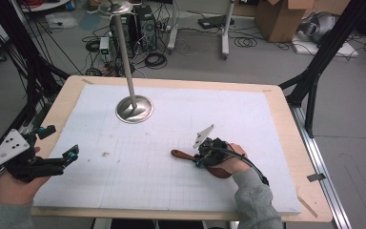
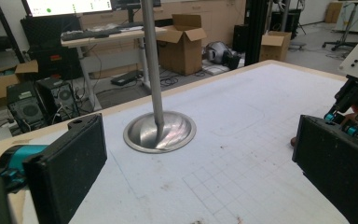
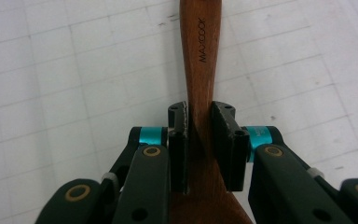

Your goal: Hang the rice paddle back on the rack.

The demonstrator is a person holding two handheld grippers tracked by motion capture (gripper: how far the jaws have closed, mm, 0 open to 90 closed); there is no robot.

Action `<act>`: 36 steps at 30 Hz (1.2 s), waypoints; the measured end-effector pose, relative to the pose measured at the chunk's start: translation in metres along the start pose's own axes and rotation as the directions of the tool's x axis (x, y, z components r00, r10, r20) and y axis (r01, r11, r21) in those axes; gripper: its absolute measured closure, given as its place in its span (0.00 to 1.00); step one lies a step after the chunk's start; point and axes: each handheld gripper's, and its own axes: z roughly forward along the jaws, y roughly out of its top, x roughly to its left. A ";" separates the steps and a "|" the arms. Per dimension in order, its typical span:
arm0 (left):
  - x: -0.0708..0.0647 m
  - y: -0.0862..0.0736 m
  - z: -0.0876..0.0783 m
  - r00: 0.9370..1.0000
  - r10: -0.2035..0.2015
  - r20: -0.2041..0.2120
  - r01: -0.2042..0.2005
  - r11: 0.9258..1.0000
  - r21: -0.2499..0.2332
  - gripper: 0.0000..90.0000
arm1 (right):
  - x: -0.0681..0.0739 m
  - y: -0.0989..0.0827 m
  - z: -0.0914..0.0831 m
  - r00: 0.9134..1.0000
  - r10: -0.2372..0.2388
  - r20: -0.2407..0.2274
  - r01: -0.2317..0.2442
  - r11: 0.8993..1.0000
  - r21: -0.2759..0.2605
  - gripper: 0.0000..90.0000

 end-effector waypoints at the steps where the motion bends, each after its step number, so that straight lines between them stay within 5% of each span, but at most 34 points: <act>1: 0.000 0.000 0.000 1.000 0.000 0.000 0.000 1.000 0.000 0.04 | -0.001 0.000 -0.001 1.000 0.001 0.001 -0.001 1.000 -0.011 0.85; 21: 0.000 0.000 0.001 1.000 -0.002 0.001 0.002 1.000 0.003 0.04 | -0.005 -0.004 -0.027 0.998 0.042 0.037 -0.035 0.982 -0.187 0.86; 30: 0.001 0.000 0.000 1.000 -0.002 -0.001 0.002 1.000 0.002 0.04 | -0.007 -0.006 -0.041 0.997 0.068 0.038 -0.054 0.957 -0.285 0.86; 36: 0.001 0.000 0.000 1.000 -0.004 -0.001 0.004 1.000 0.000 0.04 | -0.009 -0.007 -0.051 0.996 0.090 0.017 -0.078 0.931 -0.357 0.86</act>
